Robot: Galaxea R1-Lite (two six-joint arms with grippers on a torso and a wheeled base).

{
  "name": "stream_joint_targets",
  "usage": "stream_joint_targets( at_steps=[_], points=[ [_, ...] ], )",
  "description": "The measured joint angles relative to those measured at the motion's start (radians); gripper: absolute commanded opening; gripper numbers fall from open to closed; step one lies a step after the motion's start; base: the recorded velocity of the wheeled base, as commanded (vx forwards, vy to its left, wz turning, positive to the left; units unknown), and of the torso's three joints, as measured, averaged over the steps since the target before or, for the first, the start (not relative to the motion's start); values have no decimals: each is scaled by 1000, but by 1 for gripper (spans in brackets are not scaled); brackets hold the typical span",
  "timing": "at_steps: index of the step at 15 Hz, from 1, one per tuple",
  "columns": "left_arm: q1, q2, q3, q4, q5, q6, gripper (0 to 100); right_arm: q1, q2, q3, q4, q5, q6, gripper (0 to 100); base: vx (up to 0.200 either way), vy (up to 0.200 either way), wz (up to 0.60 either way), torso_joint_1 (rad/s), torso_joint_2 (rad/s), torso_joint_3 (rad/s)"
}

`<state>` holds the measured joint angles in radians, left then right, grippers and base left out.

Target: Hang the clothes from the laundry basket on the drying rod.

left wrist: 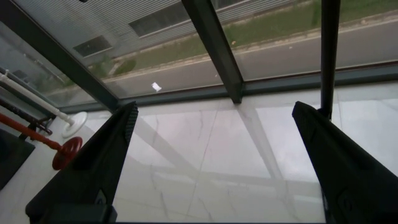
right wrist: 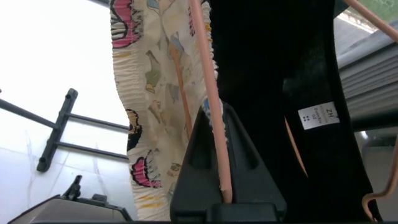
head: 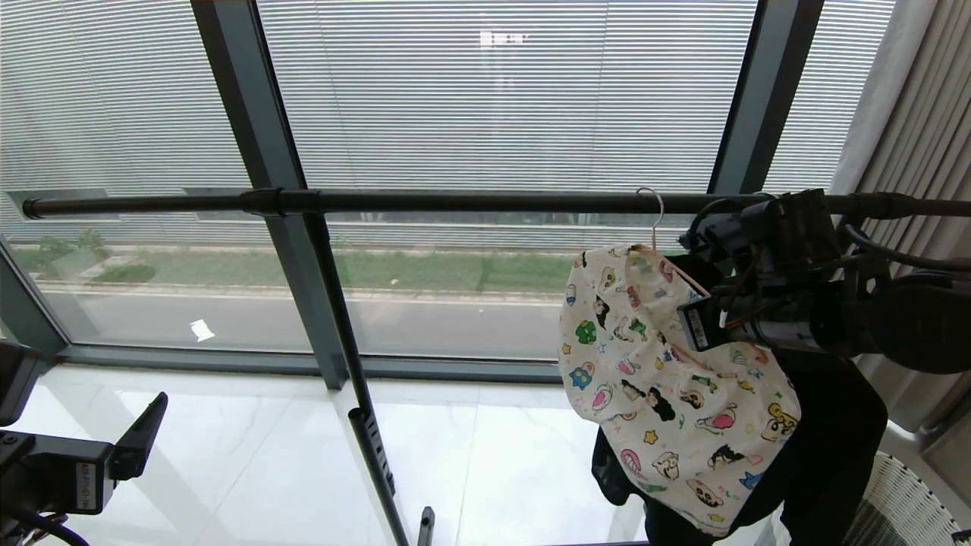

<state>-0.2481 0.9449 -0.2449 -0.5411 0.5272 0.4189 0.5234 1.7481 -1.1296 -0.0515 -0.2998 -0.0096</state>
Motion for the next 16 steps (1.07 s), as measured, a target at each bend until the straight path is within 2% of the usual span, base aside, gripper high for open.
stream_joint_targets(
  at_steps=[3, 4, 8, 11, 14, 16],
  points=[
    [-1, 0, 0, 0, 0, 0, 100, 1, 10, 0, -9, 3, 1, 0, 0, 0, 0, 0, 0, 0],
    [-1, 1, 0, 0, 0, 0, 100, 1, 11, 0, -9, 4, 15, 100, 0, 0, 0, 0, 0, 0],
    [0, 0, 4, 0, 0, -2, 100, 17, -15, 6, -11, 2, 80, 100, 0, 0, 0, 0, 0, 0],
    [1, -11, 10, 0, 0, -12, 100, 33, -103, 24, -9, -1, 101, 100, 0, 0, 0, 0, 0, 0],
    [30, -73, 32, 0, 25, -51, 100, 36, -282, 75, 6, -7, 101, 100, 0, 0, 0, 0, 0, 0],
    [68, -164, 63, 1, 80, -59, 100, 36, -444, 134, 51, -46, 83, 100, 0, 0, 0, 0, 0, 0]
  ],
)
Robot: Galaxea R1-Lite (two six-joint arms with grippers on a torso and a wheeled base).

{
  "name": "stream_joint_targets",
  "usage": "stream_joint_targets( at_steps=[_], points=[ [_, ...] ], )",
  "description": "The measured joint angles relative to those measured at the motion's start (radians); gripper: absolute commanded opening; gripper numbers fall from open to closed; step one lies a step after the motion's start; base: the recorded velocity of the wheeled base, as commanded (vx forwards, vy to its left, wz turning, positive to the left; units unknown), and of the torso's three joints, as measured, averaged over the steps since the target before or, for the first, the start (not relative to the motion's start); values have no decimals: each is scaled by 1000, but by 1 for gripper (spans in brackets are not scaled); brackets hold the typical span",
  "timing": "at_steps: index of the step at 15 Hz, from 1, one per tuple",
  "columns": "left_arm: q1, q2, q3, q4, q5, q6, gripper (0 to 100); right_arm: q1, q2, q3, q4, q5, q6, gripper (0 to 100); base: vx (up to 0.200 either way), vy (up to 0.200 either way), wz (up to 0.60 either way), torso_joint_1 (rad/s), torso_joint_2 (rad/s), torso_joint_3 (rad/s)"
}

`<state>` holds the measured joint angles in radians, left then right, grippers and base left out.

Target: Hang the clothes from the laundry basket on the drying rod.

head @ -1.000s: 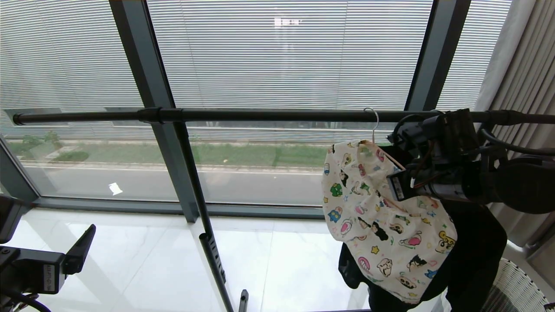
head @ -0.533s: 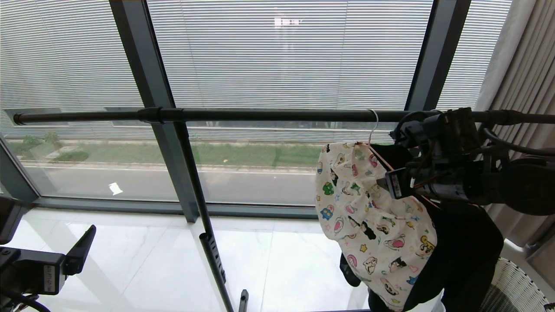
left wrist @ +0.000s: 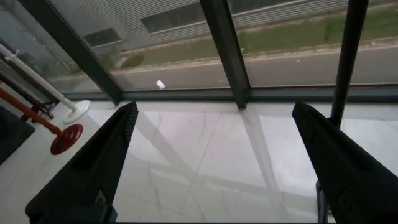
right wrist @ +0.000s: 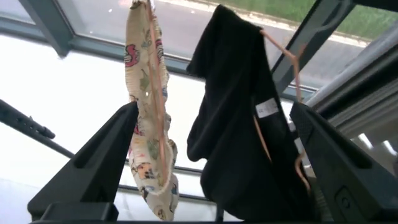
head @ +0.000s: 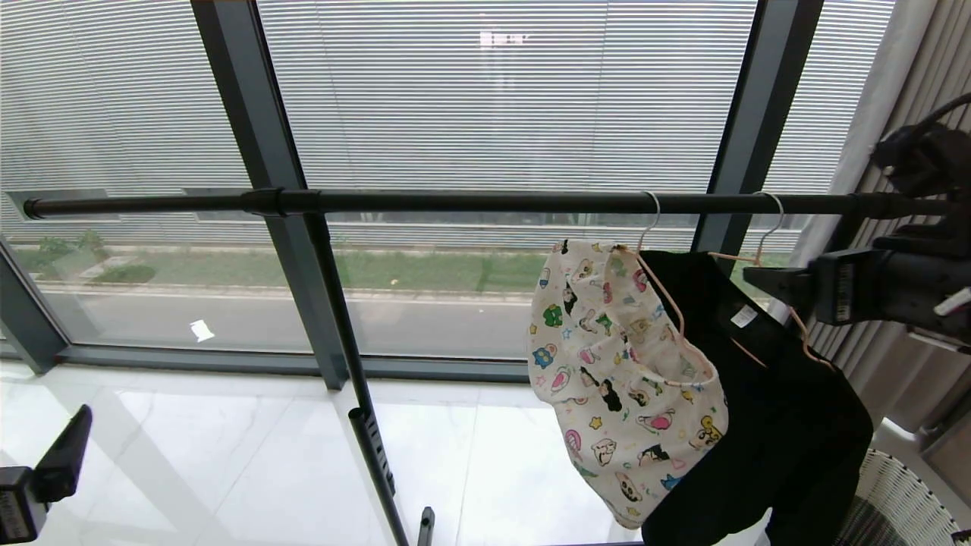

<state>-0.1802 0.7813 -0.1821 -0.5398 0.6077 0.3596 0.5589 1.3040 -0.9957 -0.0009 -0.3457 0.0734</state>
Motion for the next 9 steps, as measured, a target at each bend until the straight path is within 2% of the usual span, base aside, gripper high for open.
stream_joint_targets(
  at_steps=[3, 7, 8, 9],
  points=[
    [57, -184, 70, 23, 88, 5, 100, -32, -273, 94, 154, -58, -41, 100, 0, 0, 0, 0, 0, 0],
    [94, -530, 144, 179, 219, 22, 100, -193, -716, 163, 609, -89, -81, 100, 0, 0, 0, 0, 0, 0],
    [99, -588, 159, 234, 284, 10, 100, -242, -824, 179, 716, -93, -86, 100, 0, 0, 0, 0, 0, 0],
    [103, -620, 168, 311, 317, -31, 100, -281, -911, 201, 777, -94, -87, 100, 0, 0, 0, 0, 0, 0]
  ],
)
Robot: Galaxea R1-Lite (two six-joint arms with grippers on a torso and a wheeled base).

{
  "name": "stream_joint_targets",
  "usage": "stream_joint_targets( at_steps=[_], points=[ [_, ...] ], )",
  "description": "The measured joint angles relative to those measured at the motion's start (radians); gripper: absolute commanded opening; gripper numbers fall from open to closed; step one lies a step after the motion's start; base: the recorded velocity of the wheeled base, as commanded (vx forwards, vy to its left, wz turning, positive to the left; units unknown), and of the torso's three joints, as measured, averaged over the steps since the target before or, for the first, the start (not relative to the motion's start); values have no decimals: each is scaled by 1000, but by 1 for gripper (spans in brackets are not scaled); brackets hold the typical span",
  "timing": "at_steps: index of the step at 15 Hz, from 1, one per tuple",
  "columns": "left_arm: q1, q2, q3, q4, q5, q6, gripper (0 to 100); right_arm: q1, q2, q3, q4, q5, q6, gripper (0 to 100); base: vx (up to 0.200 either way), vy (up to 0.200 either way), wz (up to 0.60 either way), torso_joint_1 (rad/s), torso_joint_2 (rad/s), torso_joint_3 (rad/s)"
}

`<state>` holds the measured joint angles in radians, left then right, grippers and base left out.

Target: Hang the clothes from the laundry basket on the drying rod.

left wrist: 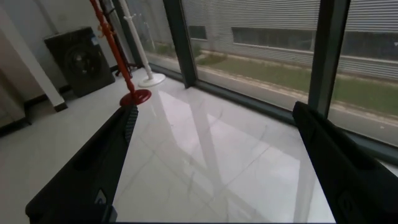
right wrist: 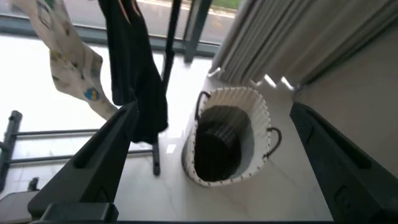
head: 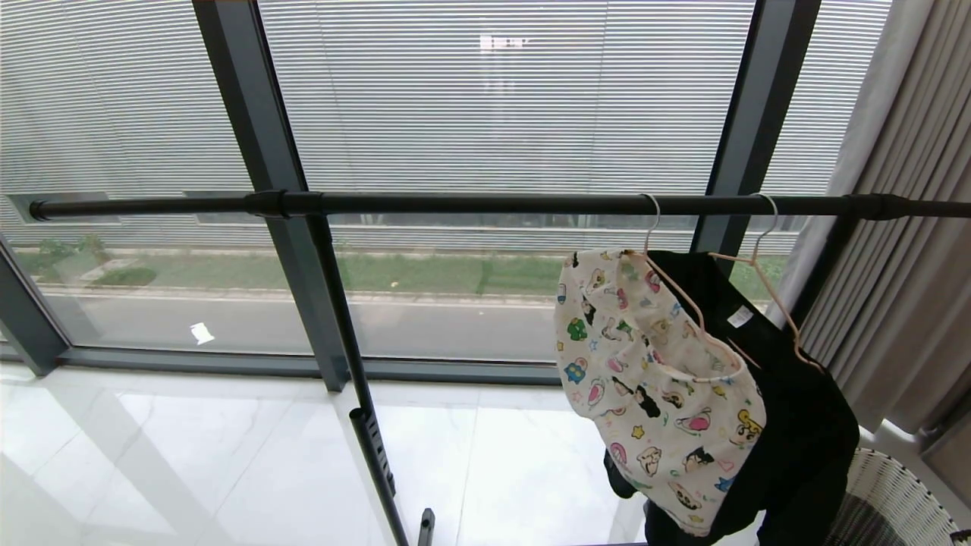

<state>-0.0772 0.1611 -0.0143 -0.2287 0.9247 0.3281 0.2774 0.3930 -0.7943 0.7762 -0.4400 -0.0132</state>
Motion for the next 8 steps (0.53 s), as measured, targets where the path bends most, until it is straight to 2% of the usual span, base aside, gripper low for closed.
stream_joint_targets(
  at_steps=[1, 2, 4, 6, 8],
  points=[
    [2, -25, 7, 116, 21, -70, 100, -40, -92, 43, 37, -1, 21, 100, 0, 0, 0, 0, 0, 0],
    [4, -41, 11, 204, 45, -147, 100, -74, -166, 103, 37, -2, 95, 100, 0, 0, 0, 0, 0, 0],
    [5, -58, 13, 223, 62, -179, 100, -115, -244, 240, -67, -10, 205, 100, 0, 0, 0, 0, 0, 0],
    [6, -66, 13, 225, 62, -176, 100, -140, -278, 380, -221, -41, 233, 100, 0, 0, 0, 0, 0, 0],
    [6, -71, 14, 225, 62, -176, 100, -182, -296, 529, -373, -62, 224, 100, 0, 0, 0, 0, 0, 0]
  ],
)
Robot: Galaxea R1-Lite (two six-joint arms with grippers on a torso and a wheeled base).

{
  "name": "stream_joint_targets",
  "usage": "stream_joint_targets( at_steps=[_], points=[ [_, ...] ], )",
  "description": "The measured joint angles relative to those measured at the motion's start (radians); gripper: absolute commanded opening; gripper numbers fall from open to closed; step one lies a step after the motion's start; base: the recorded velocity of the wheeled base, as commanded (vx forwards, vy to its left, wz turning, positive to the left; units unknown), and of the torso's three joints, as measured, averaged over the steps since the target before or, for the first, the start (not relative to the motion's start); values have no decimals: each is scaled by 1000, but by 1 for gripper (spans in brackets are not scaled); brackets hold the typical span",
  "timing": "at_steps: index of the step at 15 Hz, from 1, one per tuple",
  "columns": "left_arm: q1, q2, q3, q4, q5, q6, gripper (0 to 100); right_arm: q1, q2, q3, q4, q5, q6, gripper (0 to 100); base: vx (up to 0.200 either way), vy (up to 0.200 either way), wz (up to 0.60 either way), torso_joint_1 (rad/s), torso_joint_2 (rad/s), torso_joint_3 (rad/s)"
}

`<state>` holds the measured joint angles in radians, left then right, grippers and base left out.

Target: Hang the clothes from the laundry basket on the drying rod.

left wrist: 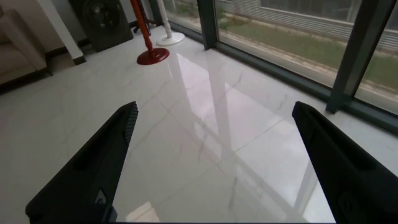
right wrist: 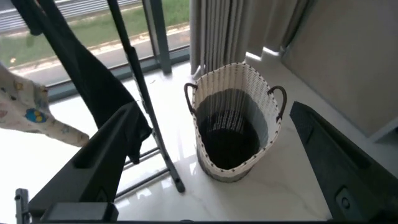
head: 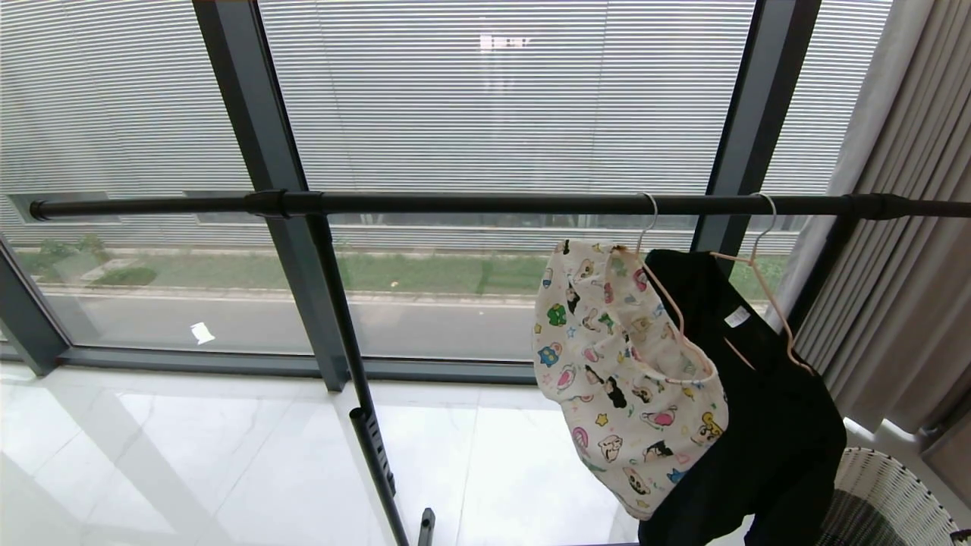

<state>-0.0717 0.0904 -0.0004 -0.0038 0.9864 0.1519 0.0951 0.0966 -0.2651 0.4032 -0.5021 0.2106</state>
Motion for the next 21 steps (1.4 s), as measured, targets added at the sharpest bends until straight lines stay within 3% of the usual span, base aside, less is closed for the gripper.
stream_joint_targets(
  at_steps=[4, 6, 8, 9, 11, 12, 13, 14, 16, 17, 18, 19, 20, 21],
  points=[
    [0, -2, 0, 0, -15, 7, 100, -83, -75, 88, -68, 73, -165, 100, 0, 0, 0, 0, 0, 0],
    [0, -3, 0, -21, -103, 3, 100, -93, -90, 94, -72, 98, -217, 100, 0, 0, 0, 0, 0, 0],
    [0, -3, 0, -33, -259, -3, 100, -95, -95, 96, -84, 112, -268, 100, 0, 0, 0, 0, 0, 0],
    [0, -3, 0, -34, -356, -7, 100, -95, -96, 99, -99, 157, -307, 100, 0, 0, 0, 0, 0, 0],
    [0, -2, 0, -34, -671, -23, 100, -95, -97, 119, -168, 403, -388, 100, 0, 0, 0, 0, 0, 0],
    [-3, -2, 0, -33, -771, -62, 100, -95, -98, 137, -210, 529, -404, 100, 0, 0, 0, 0, 0, 0],
    [-9, -1, 0, -32, -808, -114, 100, -95, -98, 156, -248, 629, -398, 100, 0, 0, 0, 0, 0, 0],
    [-11, -1, 0, -29, -815, -179, 100, -95, -98, 172, -270, 661, -377, 100, 0, 0, 0, 0, 0, 0],
    [-15, 0, 0, -23, -811, -370, 100, -95, -98, 187, -277, 603, -343, 100, 0, 0, 0, 0, 0, 0],
    [-15, 0, 0, -21, -798, -398, 100, -95, -98, 190, -280, 531, -321, 100, 0, 0, 0, 0, 0, 0],
    [-15, 0, 0, -21, -770, -395, 100, -95, -98, 195, -298, 453, -306, 100, 0, 0, 0, 0, 0, 0],
    [-15, 0, 0, -21, -761, -369, 100, -95, -98, 204, -329, 432, -284, 100, 0, 0, 0, 0, 0, 0],
    [-15, 1, 0, -21, -763, -308, 100, -95, -98, 210, -329, 474, -277, 100, 0, 0, 0, 0, 0, 0],
    [-15, 1, 0, -20, -798, -224, 100, -95, -98, 212, -332, 578, -273, 100, 0, 0, 0, 0, 0, 0]
  ],
)
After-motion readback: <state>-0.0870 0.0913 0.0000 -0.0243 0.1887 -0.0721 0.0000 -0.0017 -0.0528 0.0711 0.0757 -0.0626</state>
